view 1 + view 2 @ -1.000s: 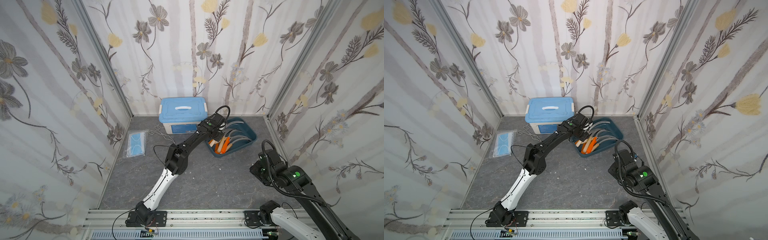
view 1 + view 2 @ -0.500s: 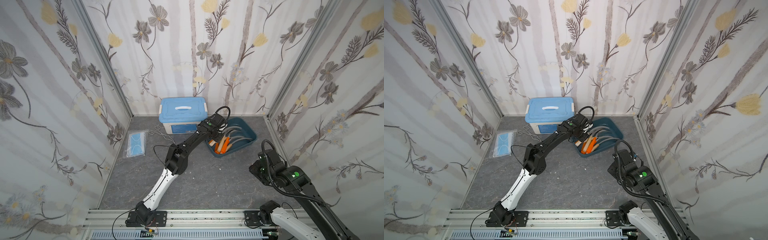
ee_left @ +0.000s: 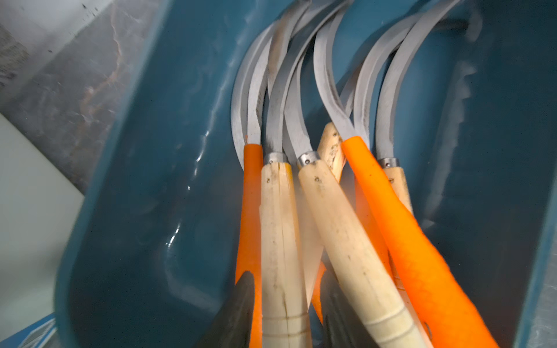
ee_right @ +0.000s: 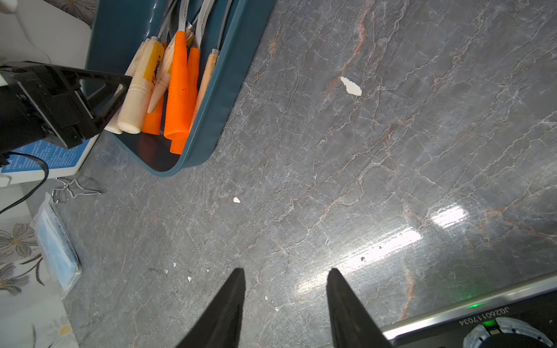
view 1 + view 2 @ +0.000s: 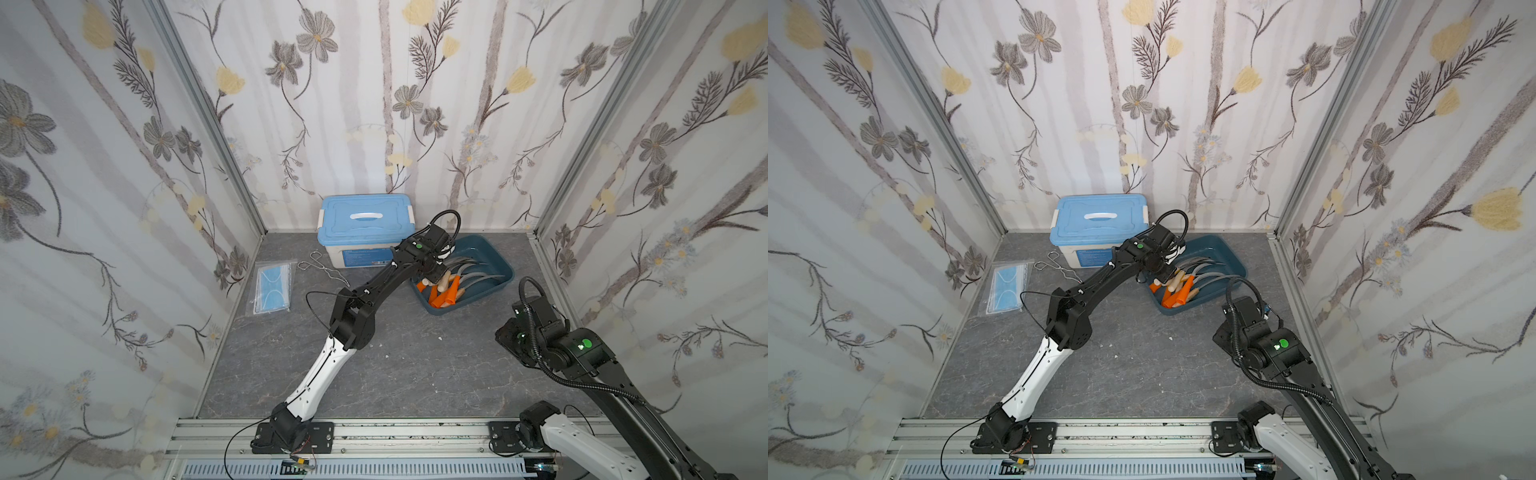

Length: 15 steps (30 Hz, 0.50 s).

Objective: Put small sickles into storage boxes
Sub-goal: Place the sickle in the storage box.

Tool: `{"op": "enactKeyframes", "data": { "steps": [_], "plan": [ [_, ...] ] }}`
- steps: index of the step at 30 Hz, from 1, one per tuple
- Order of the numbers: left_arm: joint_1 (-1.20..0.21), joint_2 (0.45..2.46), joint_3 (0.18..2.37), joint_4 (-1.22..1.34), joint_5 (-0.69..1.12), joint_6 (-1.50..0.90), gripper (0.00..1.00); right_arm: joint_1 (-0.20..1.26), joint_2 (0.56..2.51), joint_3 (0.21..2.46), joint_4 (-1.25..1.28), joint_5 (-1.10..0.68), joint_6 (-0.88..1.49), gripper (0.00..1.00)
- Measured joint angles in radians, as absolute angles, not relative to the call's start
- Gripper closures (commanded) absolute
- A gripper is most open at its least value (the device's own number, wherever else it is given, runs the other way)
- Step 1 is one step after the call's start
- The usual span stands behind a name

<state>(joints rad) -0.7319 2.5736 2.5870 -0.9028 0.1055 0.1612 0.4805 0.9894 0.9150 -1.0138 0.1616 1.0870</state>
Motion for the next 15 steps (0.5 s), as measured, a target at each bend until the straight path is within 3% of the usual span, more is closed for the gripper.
{"op": "enactKeyframes", "data": {
  "steps": [9,10,12,15],
  "plan": [
    [-0.731,2.486,2.636,-0.902,0.116,0.182,0.06,0.48,1.008,0.915,-0.991,0.162,1.077,0.49],
    [-0.73,2.479,2.643,-0.902,0.116,0.183,0.03,0.48,1.013,0.916,-0.986,0.162,1.074,0.47],
    [-0.727,2.457,2.652,-0.902,0.116,0.184,0.0,0.48,1.036,0.926,-0.977,0.163,1.066,0.32],
    [-0.717,2.417,2.654,-0.909,0.116,0.187,0.0,0.479,1.075,0.951,-0.961,0.17,1.043,0.26]
  ]
}}
